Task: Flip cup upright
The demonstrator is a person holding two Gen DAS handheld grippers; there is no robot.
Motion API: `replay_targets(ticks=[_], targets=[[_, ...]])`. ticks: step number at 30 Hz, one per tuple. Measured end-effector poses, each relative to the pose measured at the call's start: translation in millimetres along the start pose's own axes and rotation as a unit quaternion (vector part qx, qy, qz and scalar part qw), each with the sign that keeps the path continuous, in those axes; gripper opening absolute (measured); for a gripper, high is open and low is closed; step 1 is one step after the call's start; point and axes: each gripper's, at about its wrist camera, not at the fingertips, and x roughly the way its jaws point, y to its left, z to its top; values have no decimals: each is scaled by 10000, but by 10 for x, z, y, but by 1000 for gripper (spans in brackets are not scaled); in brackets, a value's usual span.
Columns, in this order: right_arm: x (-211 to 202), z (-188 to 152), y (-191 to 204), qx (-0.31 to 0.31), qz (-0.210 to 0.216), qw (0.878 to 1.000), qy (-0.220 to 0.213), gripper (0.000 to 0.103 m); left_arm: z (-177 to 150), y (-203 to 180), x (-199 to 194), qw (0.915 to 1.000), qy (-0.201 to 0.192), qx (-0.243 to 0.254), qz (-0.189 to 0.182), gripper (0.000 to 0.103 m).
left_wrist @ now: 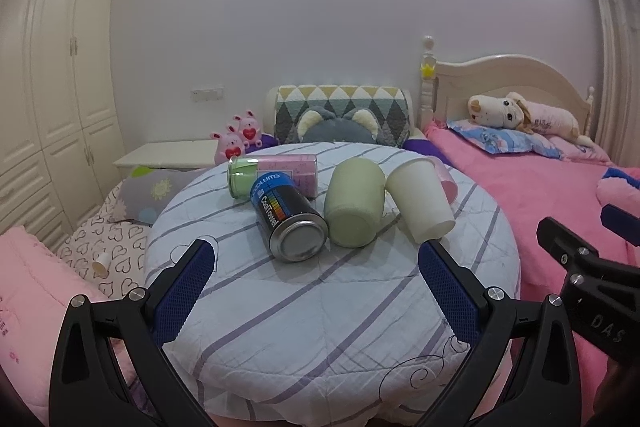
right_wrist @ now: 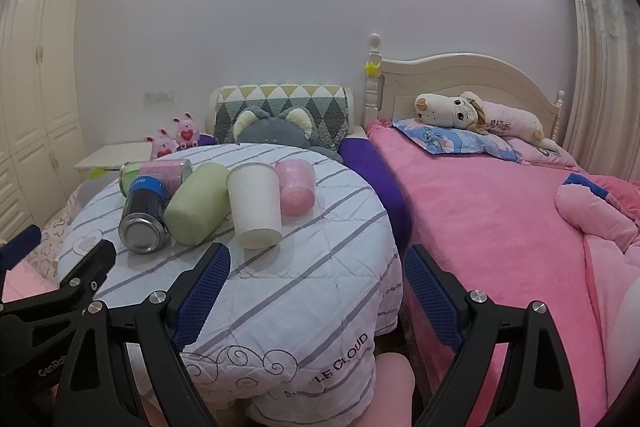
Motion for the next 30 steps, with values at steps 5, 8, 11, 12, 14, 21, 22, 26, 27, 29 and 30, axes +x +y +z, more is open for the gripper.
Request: replay_targets(ticks=[5, 8, 11, 12, 14, 21, 22, 26, 27, 29, 30], targets=[[-8, 3, 27, -68, -35, 10000, -7, 91, 0, 12, -13, 10000, -24, -16, -13, 103], [-5, -4, 32, -68, 21, 10000, 17, 91, -3, 0, -13, 10000, -35, 14, 33, 103], [-5, -12, 20, 2, 183, 9998, 48, 90, -2, 3, -39, 9998, -150, 18, 89, 103], [-5, -15, 17, 14, 194, 9998, 57, 91, 1, 9, -41, 9998, -156, 20, 82, 103], [0, -16, 28, 0, 203, 9998, 65, 90, -3, 22, -36, 9999, -144, 11, 42, 103], [34, -28, 39, -6, 249, 9996, 109, 90, -21, 11, 13, 9999, -59, 72, 68, 103], [39, -30, 44, -9, 260, 9996, 108, 90, -26, 4, 30, 9999, -30, 88, 89, 103], [52, -35, 63, -29, 333, 9993, 154, 90, -56, 11, 73, 9999, 40, 114, 118, 103], [56, -39, 69, -32, 340, 9993, 169, 90, -66, 21, 79, 9999, 57, 109, 114, 103], [74, -50, 82, -58, 345, 9992, 193, 90, -84, 39, 122, 9998, 124, 107, 106, 103], [98, -57, 96, -79, 367, 9990, 236, 90, -95, 49, 144, 9997, 166, 108, 112, 103]])
